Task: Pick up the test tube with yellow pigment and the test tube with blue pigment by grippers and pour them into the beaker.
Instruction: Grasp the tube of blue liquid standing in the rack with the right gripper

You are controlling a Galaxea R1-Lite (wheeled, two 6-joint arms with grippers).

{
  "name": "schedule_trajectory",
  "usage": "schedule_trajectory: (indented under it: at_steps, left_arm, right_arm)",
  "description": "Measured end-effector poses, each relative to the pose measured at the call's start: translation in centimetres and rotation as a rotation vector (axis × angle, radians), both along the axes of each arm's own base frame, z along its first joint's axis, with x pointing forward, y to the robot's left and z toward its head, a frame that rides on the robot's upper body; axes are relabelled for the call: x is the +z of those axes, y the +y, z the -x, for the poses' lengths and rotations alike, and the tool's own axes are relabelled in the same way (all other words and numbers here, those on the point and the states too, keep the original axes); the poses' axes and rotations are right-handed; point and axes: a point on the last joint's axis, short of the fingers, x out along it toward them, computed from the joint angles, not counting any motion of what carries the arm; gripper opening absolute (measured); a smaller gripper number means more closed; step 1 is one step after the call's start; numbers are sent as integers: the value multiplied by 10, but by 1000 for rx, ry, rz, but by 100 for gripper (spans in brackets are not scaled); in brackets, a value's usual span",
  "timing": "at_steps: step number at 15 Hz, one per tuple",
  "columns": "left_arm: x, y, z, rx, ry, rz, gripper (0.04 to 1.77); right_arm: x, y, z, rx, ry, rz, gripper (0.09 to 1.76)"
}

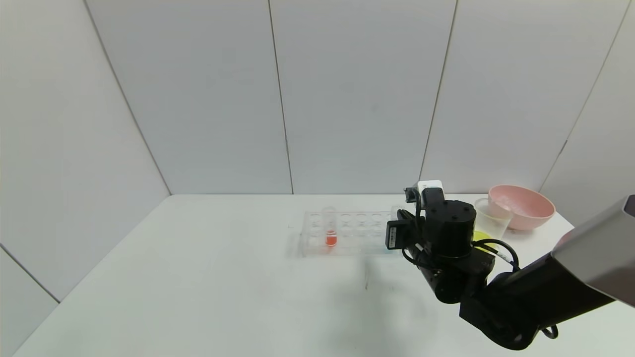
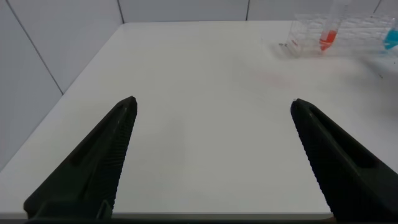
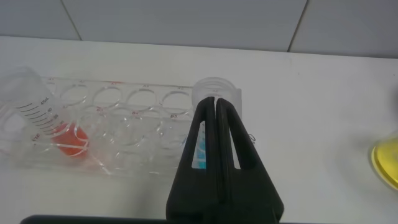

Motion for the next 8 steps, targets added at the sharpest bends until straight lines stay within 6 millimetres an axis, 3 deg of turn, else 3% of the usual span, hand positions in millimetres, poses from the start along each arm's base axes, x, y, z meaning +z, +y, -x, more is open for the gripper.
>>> schedule_trajectory:
  at_steps: [8]
  left_arm:
    - [0, 0, 0, 0, 0, 0, 176]
  right_arm:
    - [4, -2, 0, -8, -22, -12, 12]
